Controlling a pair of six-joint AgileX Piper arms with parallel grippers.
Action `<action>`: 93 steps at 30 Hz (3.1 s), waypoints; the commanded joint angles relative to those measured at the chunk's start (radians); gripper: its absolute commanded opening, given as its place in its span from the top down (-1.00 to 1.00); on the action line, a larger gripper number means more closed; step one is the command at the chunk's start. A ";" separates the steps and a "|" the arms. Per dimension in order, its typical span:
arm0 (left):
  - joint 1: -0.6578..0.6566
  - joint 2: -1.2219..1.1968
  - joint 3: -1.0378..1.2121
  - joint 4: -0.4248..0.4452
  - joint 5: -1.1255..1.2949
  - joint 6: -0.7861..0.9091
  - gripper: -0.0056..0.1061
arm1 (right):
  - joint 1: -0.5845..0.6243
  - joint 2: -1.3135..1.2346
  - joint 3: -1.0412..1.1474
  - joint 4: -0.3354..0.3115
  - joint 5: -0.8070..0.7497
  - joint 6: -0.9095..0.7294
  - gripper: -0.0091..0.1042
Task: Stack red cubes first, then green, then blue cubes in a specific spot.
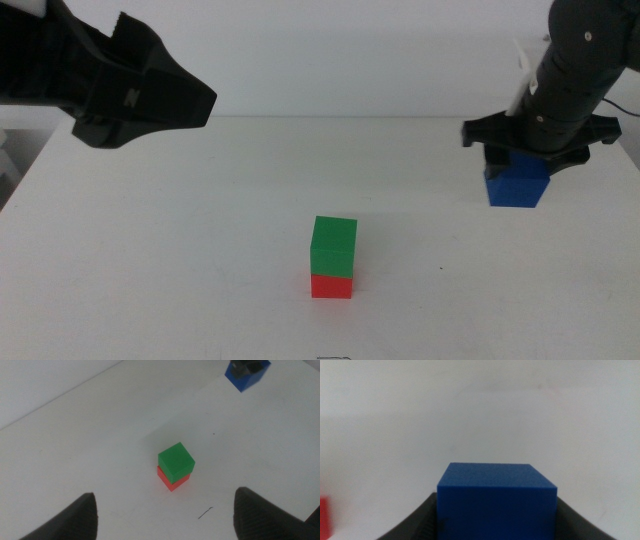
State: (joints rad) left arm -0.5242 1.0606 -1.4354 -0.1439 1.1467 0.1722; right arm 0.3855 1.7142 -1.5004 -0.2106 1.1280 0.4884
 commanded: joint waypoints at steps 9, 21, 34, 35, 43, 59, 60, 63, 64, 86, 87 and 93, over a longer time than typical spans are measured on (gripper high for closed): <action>-0.002 -0.014 -0.026 -0.015 -0.056 -0.005 -0.76 | 0.300 0.025 -0.263 -0.072 0.173 0.201 0.86; -0.002 -0.014 -0.026 -0.015 -0.055 -0.005 -0.76 | 0.428 0.188 -0.424 -0.041 0.173 0.350 0.86; -0.002 -0.014 -0.026 -0.015 -0.056 -0.005 -0.76 | 0.428 0.207 -0.424 -0.040 0.173 0.406 0.86; -0.002 -0.014 -0.026 -0.015 -0.056 -0.005 -0.76 | 0.428 0.211 -0.424 -0.042 0.173 0.406 0.86; -0.002 -0.014 -0.026 -0.015 -0.056 -0.005 -0.76 | 0.428 0.240 -0.424 -0.046 0.173 0.405 0.86; -0.002 -0.014 -0.026 -0.011 -0.056 -0.005 -0.76 | 0.429 0.218 -0.424 -0.057 0.173 0.382 0.86; -0.002 -0.014 -0.026 -0.009 -0.056 -0.005 -0.76 | 0.429 0.215 -0.424 -0.057 0.173 0.384 0.86; -0.002 -0.014 -0.026 -0.007 -0.056 -0.005 -0.76 | 0.429 0.197 -0.424 -0.041 0.173 0.384 0.86; -0.002 -0.014 -0.026 -0.007 -0.056 -0.005 -0.76 | 0.428 0.195 -0.423 -0.038 0.173 0.383 0.86; -0.002 -0.014 -0.026 -0.007 -0.056 -0.005 -0.76 | 0.486 0.196 -0.373 -0.144 0.172 0.512 0.86; -0.002 -0.014 -0.026 -0.007 -0.056 -0.005 -0.76 | 0.486 0.198 -0.373 -0.144 0.172 0.512 0.86; -0.002 -0.014 -0.026 -0.006 -0.056 -0.005 -0.76 | 0.488 0.218 -0.373 -0.132 0.172 0.512 0.86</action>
State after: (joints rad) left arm -0.5242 1.0606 -1.4354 -0.1392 1.1468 0.1722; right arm 0.8767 1.9847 -1.8499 -0.3086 1.2364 0.9976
